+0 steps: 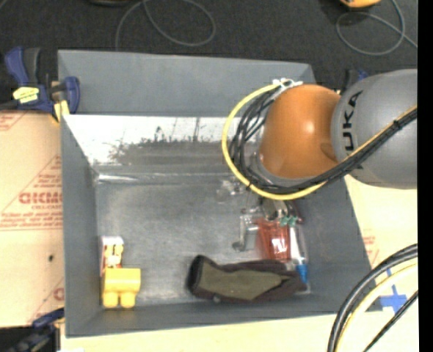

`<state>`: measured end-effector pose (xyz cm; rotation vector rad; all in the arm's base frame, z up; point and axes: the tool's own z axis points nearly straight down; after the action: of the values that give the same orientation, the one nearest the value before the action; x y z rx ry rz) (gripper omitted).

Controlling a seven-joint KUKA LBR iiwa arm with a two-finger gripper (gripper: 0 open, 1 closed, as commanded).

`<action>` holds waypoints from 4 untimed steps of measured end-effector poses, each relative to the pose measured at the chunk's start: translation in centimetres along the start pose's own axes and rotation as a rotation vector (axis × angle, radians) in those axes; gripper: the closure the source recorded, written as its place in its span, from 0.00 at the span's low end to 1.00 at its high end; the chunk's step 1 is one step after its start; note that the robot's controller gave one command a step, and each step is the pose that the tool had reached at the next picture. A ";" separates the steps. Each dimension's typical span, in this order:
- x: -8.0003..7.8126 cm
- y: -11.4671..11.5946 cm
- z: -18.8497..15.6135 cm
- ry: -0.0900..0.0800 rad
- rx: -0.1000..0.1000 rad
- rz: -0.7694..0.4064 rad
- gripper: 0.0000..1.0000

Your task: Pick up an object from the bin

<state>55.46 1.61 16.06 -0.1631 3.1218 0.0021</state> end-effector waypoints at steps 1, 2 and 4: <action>3.7 -3.7 5.0 0.014 -0.001 -0.153 0.00; 4.4 -5.5 8.9 0.002 -0.001 -0.097 1.00; 4.1 -5.9 -1.3 -0.001 -0.001 -0.129 1.00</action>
Offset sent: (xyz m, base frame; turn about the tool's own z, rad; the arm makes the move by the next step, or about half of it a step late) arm -0.0367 -0.0582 -0.0906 -0.0970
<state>51.96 -4.65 17.24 -0.3645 3.1039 0.0024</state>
